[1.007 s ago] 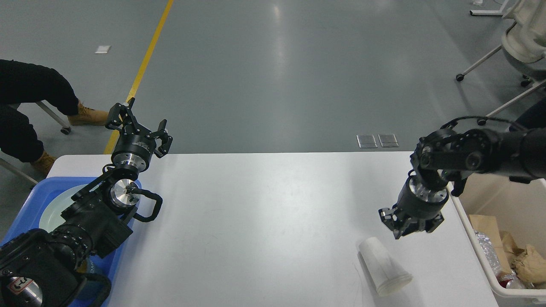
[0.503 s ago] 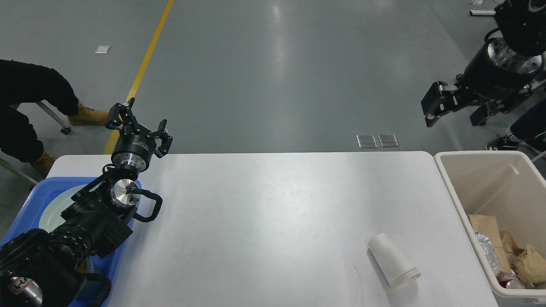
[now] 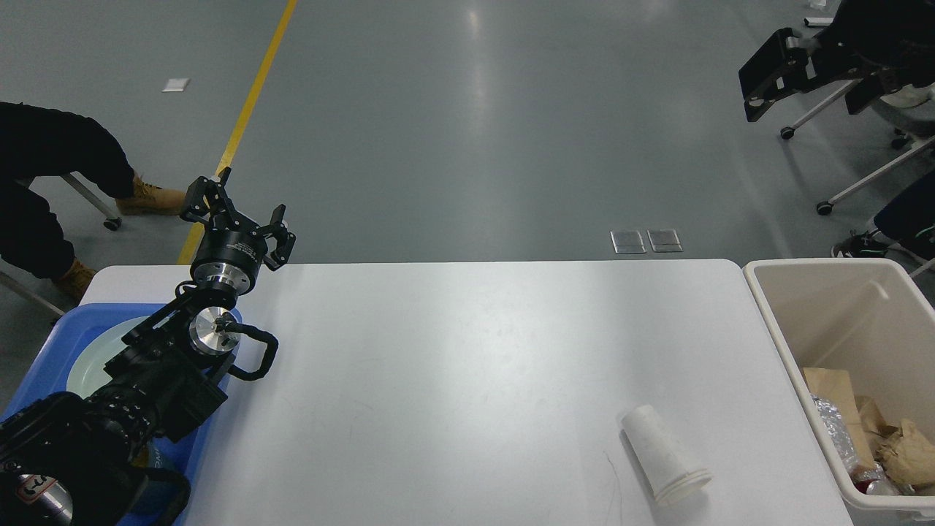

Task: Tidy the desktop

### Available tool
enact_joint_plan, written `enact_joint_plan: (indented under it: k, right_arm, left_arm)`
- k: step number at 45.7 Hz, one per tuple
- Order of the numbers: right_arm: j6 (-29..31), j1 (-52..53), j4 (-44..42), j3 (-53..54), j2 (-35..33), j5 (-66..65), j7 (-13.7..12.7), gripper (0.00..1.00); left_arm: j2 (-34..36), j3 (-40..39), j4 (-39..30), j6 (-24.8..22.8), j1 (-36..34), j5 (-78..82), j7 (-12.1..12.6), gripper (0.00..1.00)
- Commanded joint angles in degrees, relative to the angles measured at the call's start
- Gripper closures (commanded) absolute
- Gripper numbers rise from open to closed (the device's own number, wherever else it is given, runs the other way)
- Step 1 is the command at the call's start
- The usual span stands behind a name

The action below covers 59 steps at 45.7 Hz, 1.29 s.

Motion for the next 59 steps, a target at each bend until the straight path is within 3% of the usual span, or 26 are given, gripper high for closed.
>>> enact_joint_plan:
  k: [1,26,31,35,38,59]
  right_arm:
    - [0.0,1.66,-0.01,-0.11,0.0,-0.02,0.0,0.0]
    - [0.0,2.98,1.57,-3.62,-0.35,0.5,0.09,0.0]
    - [-0.24,1.93,11.56,-6.87,-0.17,-0.11,0.09,0.03]
    - [-17.17,1.05,22.38,-9.69,0.0,-0.2,0.17,0.02]
    - [-25.45,-0.7,27.49,-10.13,0.88,-0.11,0.17,0.01]
    - [-34.43,-25.74,29.61,-5.65,8.17,0.77,0.35,0.0]
  left_arm:
    - [0.0,0.0,0.0,0.0,0.0,0.0,0.02,0.04]
    - [0.0,0.0,0.0,0.0,0.0,0.0,0.02,0.04]
    - [0.0,0.0,0.0,0.0,0.0,0.0,0.02,0.04]
    - [0.0,0.0,0.0,0.0,0.0,0.0,-0.07,0.04]
    - [0.0,0.0,0.0,0.0,0.0,0.0,0.02,0.04]
    - [0.0,0.0,0.0,0.0,0.0,0.0,-0.07,0.04]
